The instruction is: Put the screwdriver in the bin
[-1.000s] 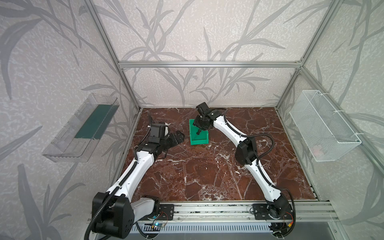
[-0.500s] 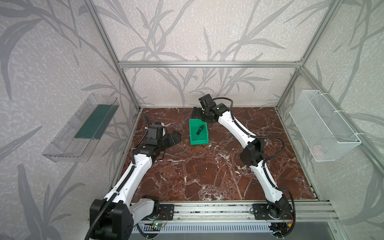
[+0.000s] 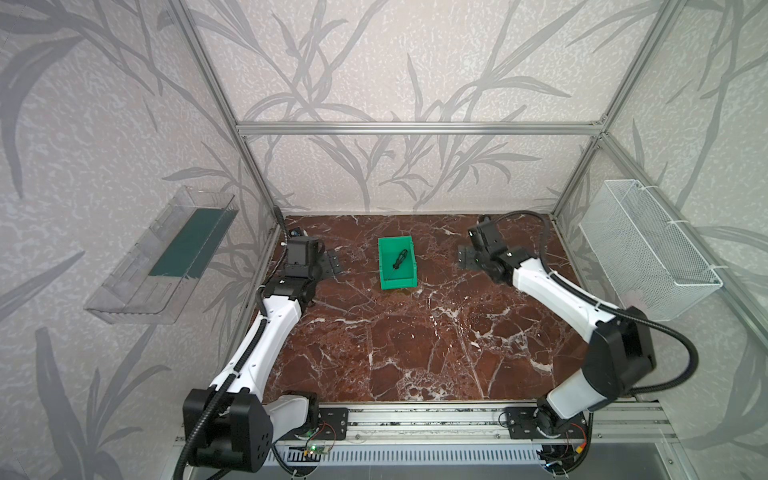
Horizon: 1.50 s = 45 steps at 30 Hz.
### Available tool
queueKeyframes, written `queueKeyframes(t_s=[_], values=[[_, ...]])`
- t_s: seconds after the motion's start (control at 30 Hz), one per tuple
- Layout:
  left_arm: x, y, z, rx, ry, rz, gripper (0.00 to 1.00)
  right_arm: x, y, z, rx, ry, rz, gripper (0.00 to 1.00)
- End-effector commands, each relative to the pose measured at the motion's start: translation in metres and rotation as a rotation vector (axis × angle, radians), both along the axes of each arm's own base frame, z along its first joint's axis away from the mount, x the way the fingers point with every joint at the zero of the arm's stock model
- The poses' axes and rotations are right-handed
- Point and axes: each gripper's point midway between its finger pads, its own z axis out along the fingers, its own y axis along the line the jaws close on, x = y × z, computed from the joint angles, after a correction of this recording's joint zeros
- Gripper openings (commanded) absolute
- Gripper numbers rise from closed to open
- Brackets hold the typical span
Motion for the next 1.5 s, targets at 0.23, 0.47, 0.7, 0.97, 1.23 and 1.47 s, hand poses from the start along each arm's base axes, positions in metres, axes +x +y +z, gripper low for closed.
queueKeyframes(t_s=[0.23,0.47,0.7,0.97,1.23,1.47], values=[[-0.013,0.067,-0.048,0.347,-0.008,0.176,0.99,-0.028,-0.093,-0.048,-0.170,-0.192,-0.073,0.99],[0.016,0.060,-0.097,0.243,-0.154,0.118,0.99,-0.008,-0.091,-0.060,-0.136,-0.266,0.014,0.99],[0.046,0.042,-0.118,0.197,-0.033,-0.053,0.99,0.005,-0.098,-0.076,-0.025,-0.250,0.022,0.99],[0.016,0.043,-0.106,0.233,-0.335,-0.017,0.99,-0.003,-0.093,-0.085,0.068,-0.293,0.111,0.99],[0.022,0.035,-0.106,0.292,-0.308,-0.030,0.99,-0.003,-0.093,-0.085,0.068,-0.292,0.110,0.99],[0.022,0.036,-0.106,0.294,-0.309,-0.027,0.99,-0.003,-0.093,-0.084,0.067,-0.294,0.112,0.99]])
